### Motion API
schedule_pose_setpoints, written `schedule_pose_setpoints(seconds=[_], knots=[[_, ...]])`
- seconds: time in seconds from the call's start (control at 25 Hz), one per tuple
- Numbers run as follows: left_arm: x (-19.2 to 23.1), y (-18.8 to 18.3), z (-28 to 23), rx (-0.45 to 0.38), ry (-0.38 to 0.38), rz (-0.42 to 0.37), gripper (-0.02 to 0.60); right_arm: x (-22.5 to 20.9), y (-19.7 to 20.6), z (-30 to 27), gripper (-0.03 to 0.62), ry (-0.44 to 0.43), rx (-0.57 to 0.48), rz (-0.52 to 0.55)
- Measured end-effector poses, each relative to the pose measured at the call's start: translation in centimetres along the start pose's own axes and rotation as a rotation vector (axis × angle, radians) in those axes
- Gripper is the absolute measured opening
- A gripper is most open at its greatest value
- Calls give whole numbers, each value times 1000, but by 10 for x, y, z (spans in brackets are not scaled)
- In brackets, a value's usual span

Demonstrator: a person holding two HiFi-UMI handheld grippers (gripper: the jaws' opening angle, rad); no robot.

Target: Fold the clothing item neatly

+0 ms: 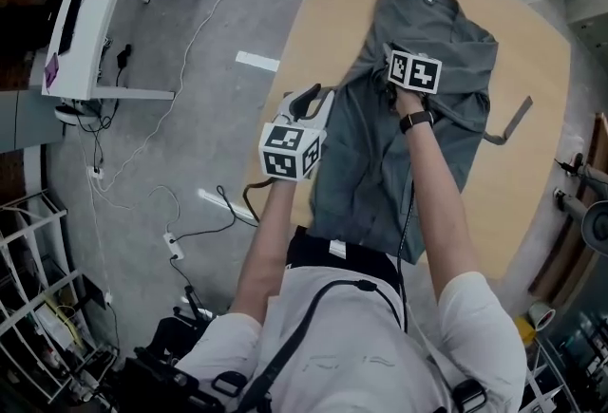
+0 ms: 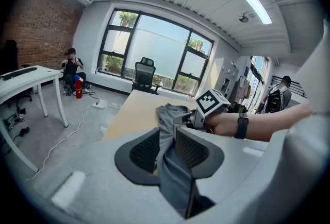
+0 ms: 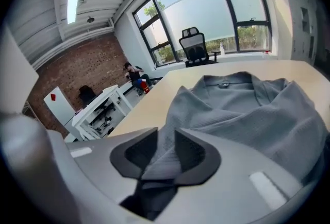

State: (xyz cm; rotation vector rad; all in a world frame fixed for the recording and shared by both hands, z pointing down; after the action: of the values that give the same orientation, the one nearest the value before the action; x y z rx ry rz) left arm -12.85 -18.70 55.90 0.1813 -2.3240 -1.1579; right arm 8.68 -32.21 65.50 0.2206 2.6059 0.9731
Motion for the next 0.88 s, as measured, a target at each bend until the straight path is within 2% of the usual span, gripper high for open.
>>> schedule_pose_setpoints(seconds=[0.04, 0.08, 0.12, 0.2, 0.28, 0.32, 0.44, 0.52, 0.68, 0.72, 0.8, 0.88], knots=[[2, 0, 3, -4, -4, 1, 103, -3, -2, 5, 160, 30, -11, 1], [4, 1, 5, -7, -7, 2, 103, -7, -1, 10, 236, 57, -13, 4], [6, 3, 7, -6, -9, 3, 103, -12, 5, 14, 255, 78, 1, 11], [8, 9, 10, 1, -12, 5, 103, -22, 23, 16, 256, 91, 55, 15], [9, 14, 10, 10, -12, 12, 103, -26, 37, 12, 230, 64, 90, -2], [9, 15, 9, 13, -11, 15, 103, -25, 40, 11, 201, 53, 92, -7], [12, 15, 7, 16, -10, 15, 103, -19, 35, 10, 23, 56, 65, 20], [13, 14, 7, 15, -11, 15, 103, -11, 27, 8, 23, 40, 36, 30], [16, 10, 9, 12, -15, 17, 103, 12, 4, -9, 25, -65, -23, -1], [16, 10, 10, 12, -15, 17, 103, 20, 0, -17, 49, -94, -26, 12], [17, 8, 11, 11, -13, 13, 103, 36, -6, -31, 204, -138, -12, 50], [17, 8, 11, 10, -8, 9, 103, 49, -10, -30, 219, -153, -19, 88]])
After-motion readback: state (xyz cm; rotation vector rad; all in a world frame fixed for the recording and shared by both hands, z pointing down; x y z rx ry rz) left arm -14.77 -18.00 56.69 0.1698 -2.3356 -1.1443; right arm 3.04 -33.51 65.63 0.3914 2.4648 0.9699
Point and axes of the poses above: the fingertips, and each gripper's own axes: z backward along the fingers, x to its left, y out of its underside, the point moved 7 cm from there along z, backward along the fingers, and after that the axes turned 6 degrees about z, right-handed, at the moved point
